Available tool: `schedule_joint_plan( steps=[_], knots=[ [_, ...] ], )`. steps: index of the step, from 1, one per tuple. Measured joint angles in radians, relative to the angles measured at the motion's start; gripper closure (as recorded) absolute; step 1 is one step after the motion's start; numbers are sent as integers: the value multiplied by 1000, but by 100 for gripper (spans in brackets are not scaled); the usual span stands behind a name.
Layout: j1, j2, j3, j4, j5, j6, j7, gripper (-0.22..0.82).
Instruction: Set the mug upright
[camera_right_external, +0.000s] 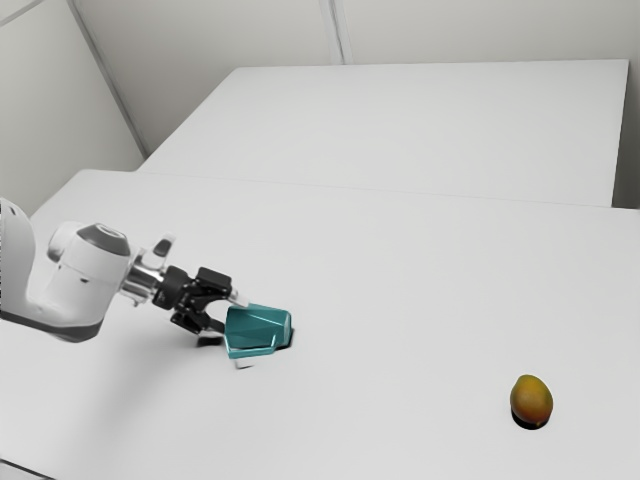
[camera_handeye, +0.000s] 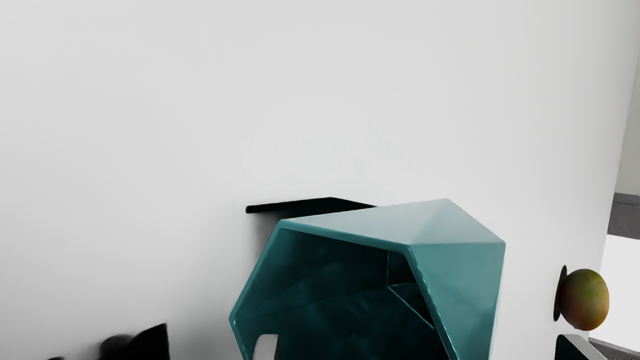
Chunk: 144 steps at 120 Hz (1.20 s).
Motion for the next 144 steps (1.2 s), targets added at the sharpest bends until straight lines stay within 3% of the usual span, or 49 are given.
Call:
schedule_joint_plan(
  steps=[55, 144],
  knots=[
    [-29, 21, -10, -2, -108, -11, 77, 5],
    [-31, 9, -38, -22, -157, 8, 115, 64]
  ],
)
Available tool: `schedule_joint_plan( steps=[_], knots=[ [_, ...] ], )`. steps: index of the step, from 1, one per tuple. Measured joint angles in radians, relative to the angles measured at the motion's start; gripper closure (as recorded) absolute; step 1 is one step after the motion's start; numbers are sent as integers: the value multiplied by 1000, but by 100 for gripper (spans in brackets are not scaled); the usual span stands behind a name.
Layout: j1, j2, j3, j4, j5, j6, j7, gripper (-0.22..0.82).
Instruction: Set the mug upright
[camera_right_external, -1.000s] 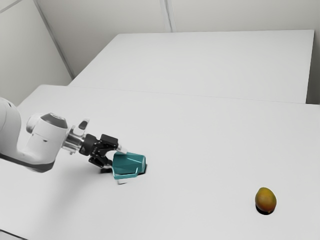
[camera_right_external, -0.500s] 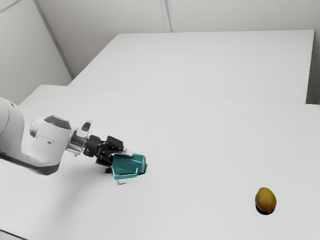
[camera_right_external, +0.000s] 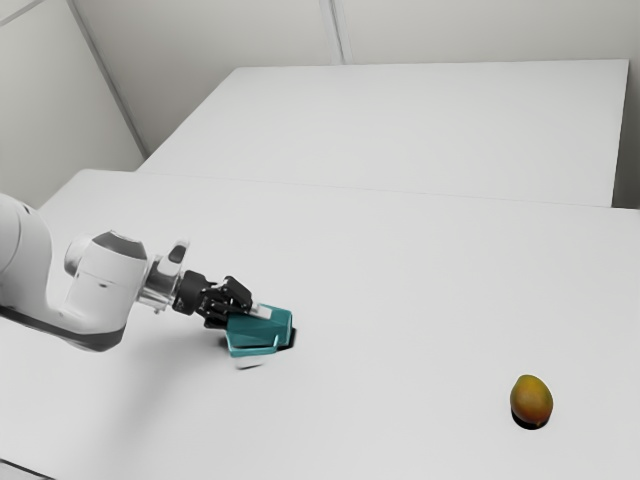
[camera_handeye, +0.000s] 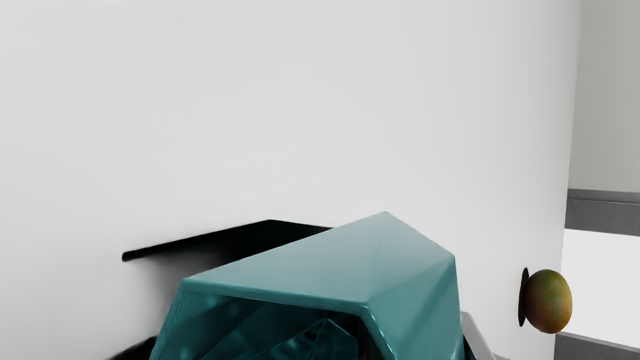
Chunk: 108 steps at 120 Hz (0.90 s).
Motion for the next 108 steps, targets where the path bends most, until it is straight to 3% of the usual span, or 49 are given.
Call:
schedule_joint_plan(
  steps=[23, 48, 82, 108],
  knots=[
    [-9, -48, -12, 0, -2, 11, 3, 74],
    [-20, -113, -50, 40, 66, 64, -7, 75],
    [-77, -77, -87, 304, 707, 115, -116, 75],
    [-73, -2, -141, 393, 1070, 116, -205, 75]
  ],
)
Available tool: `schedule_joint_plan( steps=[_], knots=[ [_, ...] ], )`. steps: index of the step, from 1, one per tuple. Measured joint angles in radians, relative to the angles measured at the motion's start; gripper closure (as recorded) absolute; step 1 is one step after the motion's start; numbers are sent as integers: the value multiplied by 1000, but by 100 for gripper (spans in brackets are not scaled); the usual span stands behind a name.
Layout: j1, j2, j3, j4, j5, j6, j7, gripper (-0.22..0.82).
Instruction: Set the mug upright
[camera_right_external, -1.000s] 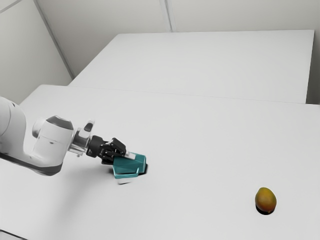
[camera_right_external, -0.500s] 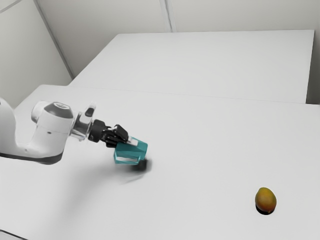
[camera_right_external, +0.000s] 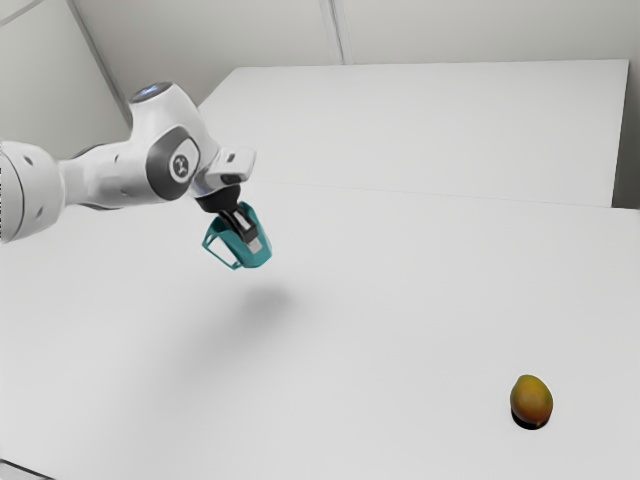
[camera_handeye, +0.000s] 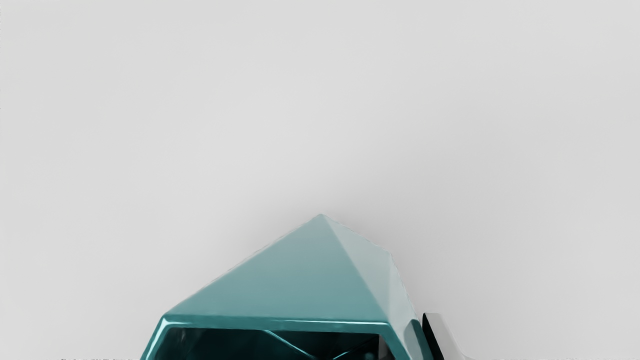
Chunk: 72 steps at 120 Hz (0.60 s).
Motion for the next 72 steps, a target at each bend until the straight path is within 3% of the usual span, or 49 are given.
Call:
schedule_joint_plan(
  steps=[26, 72],
  knots=[
    [-16, -2, -27, -31, 153, -34, -80, 75],
    [2, 17, -27, -90, 189, 10, -178, 75]
  ],
)
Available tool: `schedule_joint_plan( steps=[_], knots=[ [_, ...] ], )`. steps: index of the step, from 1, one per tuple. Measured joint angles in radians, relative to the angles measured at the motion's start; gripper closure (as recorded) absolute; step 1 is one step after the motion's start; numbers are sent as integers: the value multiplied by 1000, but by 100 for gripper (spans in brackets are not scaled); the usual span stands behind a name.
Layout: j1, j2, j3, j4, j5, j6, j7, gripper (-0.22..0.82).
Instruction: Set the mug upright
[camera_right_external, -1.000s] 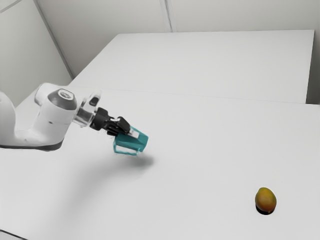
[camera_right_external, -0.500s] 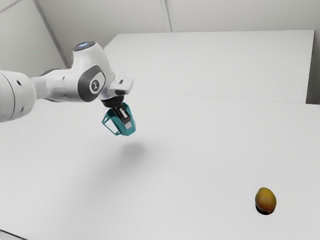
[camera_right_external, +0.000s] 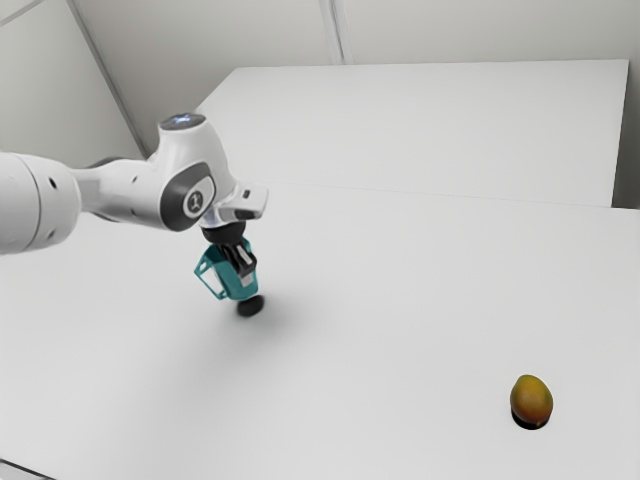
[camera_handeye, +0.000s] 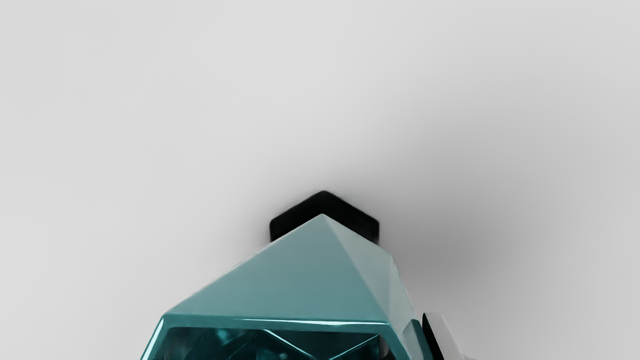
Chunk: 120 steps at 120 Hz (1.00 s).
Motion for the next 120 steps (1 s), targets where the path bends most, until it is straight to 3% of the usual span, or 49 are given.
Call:
schedule_joint_plan(
  steps=[78, 120],
  knots=[
    [-2, 21, 0, -60, -10, 138, -81, 75],
    [-3, 20, 0, -61, -12, 150, -94, 56]
  ],
)
